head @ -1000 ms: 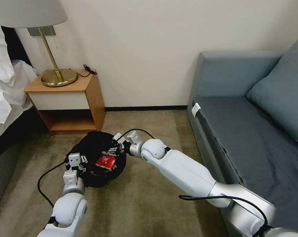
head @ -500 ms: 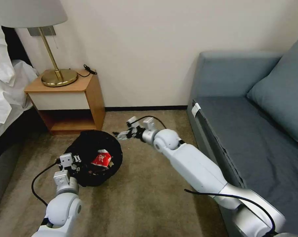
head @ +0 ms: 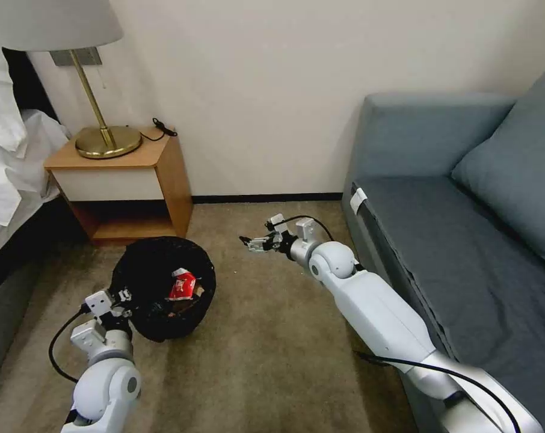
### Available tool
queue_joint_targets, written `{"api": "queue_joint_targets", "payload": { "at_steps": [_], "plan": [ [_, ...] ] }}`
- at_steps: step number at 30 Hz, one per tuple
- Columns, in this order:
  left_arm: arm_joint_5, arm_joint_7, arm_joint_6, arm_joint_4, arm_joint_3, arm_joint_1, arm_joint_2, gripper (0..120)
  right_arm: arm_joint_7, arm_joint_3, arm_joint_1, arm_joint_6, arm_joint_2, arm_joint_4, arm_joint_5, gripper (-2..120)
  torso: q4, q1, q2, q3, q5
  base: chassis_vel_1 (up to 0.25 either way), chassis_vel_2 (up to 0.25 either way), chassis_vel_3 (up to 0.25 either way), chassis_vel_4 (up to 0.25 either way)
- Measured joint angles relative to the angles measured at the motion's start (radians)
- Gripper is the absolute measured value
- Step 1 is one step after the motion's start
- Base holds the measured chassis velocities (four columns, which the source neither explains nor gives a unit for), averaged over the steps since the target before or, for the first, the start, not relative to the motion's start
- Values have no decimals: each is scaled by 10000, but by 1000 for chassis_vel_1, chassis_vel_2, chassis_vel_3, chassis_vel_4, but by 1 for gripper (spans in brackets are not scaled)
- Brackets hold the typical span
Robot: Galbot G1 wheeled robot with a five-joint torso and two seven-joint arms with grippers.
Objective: Pick up the trash bin, then pick up the garbage on the floor and place it into the trash bin.
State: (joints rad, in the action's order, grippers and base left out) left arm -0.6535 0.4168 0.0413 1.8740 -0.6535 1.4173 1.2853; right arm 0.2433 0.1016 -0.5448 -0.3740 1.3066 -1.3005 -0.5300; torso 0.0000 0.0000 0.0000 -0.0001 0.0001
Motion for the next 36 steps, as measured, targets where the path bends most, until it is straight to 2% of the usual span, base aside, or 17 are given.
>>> {"api": "queue_joint_targets", "payload": {
  "at_steps": [1, 2, 8, 12, 18, 20, 22, 24, 26, 28, 31, 32, 34, 36],
  "plan": [
    [-448, 95, -70, -85, -25, 15, -7, 4, 48, -67, -84, 39, 12, -12, 62, 100, 2, 0, 0, 0, 0, 0, 0, 0, 0],
    [-448, 95, -70, -85, -25, 15, -7, 4, 48, -67, -84, 39, 12, -12, 62, 100, 2, 0, 0, 0, 0, 0, 0, 0, 0],
    [-1830, 428, -288, -547, -32, -77, -60, 4, 198, -230, -317, 172, 23, -67, 260, 100, 1, 0, 0, 0, -2, 0, 0, 0, 0],
    [-2077, 469, -372, -727, -46, -164, -89, 4, 217, -266, -384, 215, 21, -76, 300, 100, 0, 0, 0, 0, -1, 0, 0, 0, 0],
    [-2124, 596, -380, -901, -60, -215, -126, 29, 297, -397, -585, 327, -29, -123, 397, 100, 1, 0, 1, 0, -1, 0, 0, 0, 0],
    [-2116, 597, -372, -906, -54, -214, -126, 30, 301, -401, -596, 332, -34, -125, 404, 100, 1, 0, 0, 0, 0, 0, 0, 0, 0],
    [-2016, 598, -330, -925, -30, -200, -93, 43, 331, -438, -664, 370, -60, -148, 430, 100, 0, 0, 0, 0, -1, 0, 0, 0, 0],
    [-2004, 598, -330, -925, -30, -198, -88, 44, 332, -441, -668, 372, -62, -149, 430, 100, 0, 0, 0, 0, -1, 0, 0, 0, 0],
    [-1783, 606, -315, -897, -35, -170, -37, 57, 346, -478, -725, 393, -83, -176, 445, 100, 1, 0, 0, 0, -2, 0, 0, 0, 0],
    [-1641, 608, -314, -856, -58, -148, -24, 61, 348, -501, -749, 401, -91, -188, 451, 100, 0, 0, 0, 0, -2, 0, 0, 0, 0],
    [-1107, 608, -306, -710, -165, -23, -18, 76, 351, -587, -799, 471, -104, -202, 460, 100, 0, 0, 0, 0, -1, 0, 0, 0, 0],
    [-1107, 608, -306, -710, -165, -23, -18, 76, 351, -587, -799, 471, -104, -202, 460, 100, 0, 0, 0, 0, -1, 0, 0, 0, 0],
    [-510, 602, -300, -618, -302, 73, -3, 88, 317, -717, -835, 575, -79, -209, 422, 100, 0, 0, 0, 0, 0, 0, 0, 0, 0],
    [-236, 599, -320, -603, -363, 106, 20, 91, 291, -787, -863, 598, -61, -230, 400, 100, 1, 0, 0, 0, -1, 0, 0, 0, 0]
  ]
}}
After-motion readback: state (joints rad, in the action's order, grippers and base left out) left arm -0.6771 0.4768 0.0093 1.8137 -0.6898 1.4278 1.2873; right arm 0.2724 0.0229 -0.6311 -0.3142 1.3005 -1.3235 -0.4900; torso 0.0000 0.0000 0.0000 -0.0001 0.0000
